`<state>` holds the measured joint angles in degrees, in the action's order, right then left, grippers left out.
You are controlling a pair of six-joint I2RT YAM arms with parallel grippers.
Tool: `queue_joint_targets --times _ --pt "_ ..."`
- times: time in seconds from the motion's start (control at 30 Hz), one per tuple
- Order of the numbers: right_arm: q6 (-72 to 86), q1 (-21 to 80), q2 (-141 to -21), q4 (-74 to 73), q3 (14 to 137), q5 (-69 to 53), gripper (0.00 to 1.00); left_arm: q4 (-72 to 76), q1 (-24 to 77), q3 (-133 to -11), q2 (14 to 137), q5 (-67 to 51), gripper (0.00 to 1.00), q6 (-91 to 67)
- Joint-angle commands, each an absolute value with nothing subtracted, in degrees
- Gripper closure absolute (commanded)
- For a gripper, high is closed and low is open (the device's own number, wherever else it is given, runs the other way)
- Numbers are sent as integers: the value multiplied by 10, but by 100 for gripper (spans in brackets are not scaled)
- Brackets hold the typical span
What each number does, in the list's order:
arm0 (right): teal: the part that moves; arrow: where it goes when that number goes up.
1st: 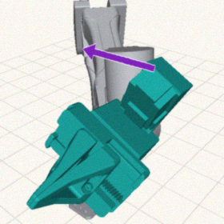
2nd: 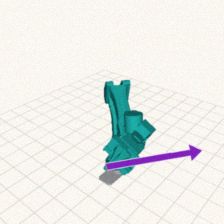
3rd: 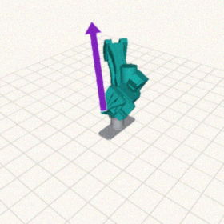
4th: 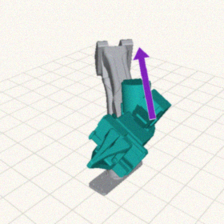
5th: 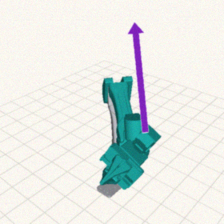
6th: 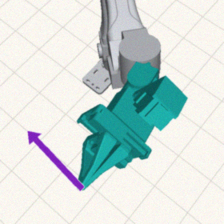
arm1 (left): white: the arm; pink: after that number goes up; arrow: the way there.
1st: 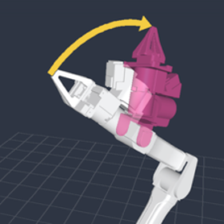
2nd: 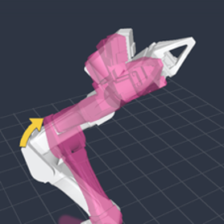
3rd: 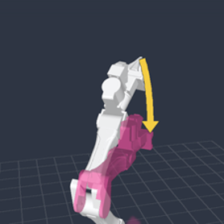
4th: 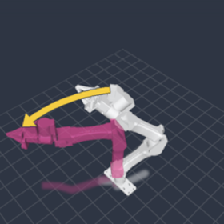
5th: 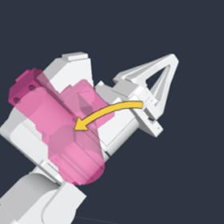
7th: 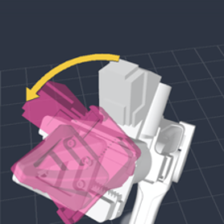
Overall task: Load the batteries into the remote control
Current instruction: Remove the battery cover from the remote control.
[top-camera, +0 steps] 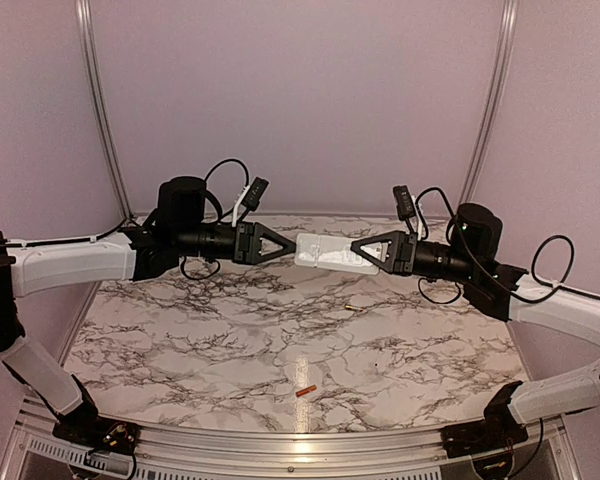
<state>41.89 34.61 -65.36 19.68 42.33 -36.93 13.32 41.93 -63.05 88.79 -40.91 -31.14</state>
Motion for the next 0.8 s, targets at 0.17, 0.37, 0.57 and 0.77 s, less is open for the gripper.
queue_joint_targets --times 0.17,0.37,0.57,0.77 --pt "431 342 -663 231 432 -388 100 125 426 -674 915 -419 68 -317" --pt "425 342 -666 222 436 -384 100 120 431 -679 915 -428 81 -316" --pt "413 341 -667 198 440 -371 100 110 432 -674 904 -427 94 -309" --pt "401 335 -664 178 443 -361 100 106 431 -672 896 -428 100 -307"
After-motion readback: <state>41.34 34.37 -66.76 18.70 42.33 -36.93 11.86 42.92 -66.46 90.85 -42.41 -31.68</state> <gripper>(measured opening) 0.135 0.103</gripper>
